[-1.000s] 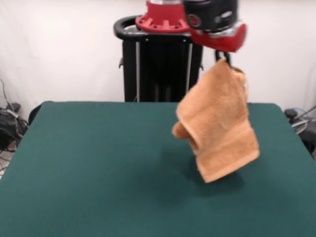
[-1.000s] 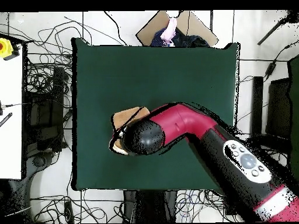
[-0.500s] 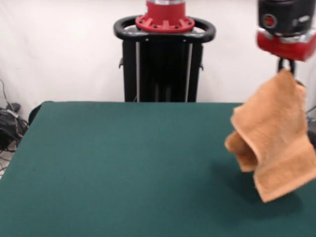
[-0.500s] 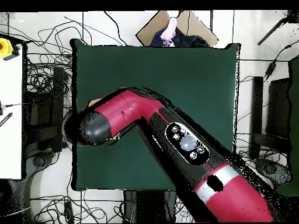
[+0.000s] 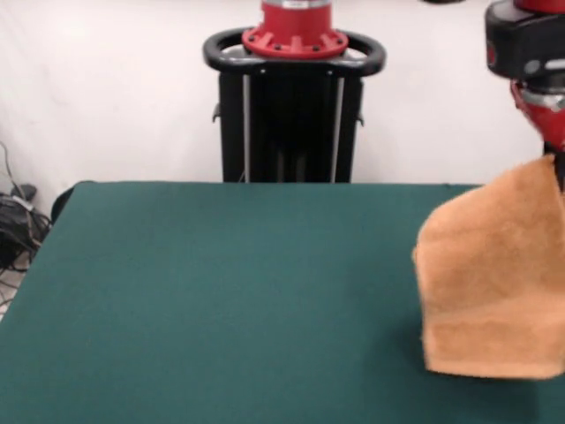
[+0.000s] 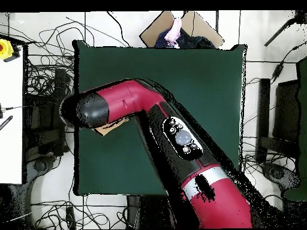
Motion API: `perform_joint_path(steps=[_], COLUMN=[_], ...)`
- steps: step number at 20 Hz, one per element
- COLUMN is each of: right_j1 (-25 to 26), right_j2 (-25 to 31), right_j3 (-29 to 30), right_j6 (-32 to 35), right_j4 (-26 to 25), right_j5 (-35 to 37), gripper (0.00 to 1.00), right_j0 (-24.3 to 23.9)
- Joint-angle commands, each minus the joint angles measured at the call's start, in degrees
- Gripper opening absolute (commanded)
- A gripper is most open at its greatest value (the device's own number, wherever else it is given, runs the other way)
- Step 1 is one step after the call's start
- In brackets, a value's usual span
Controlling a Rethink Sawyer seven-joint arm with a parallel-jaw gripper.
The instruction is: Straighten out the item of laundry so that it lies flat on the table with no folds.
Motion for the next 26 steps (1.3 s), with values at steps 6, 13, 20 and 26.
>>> perform_joint_path(steps=[6,13,20,26], right_j1=[2.78,0.95,5.38,15.22], right_j2=[-15.64,-14.49,-12.36,-13.38], right_j3=[-13.47,-13.84,-11.84,-14.41], right_j6=[30.14,25.12,20.64,20.53], right_j4=[-4.23,-8.32,-10.67,-14.06], right_j5=[-2.63,2.39,2.43,1.51], gripper=[0.0,0.0,0.0,0.0], right_j0=[2.8,0.74,-1.07,-0.22])
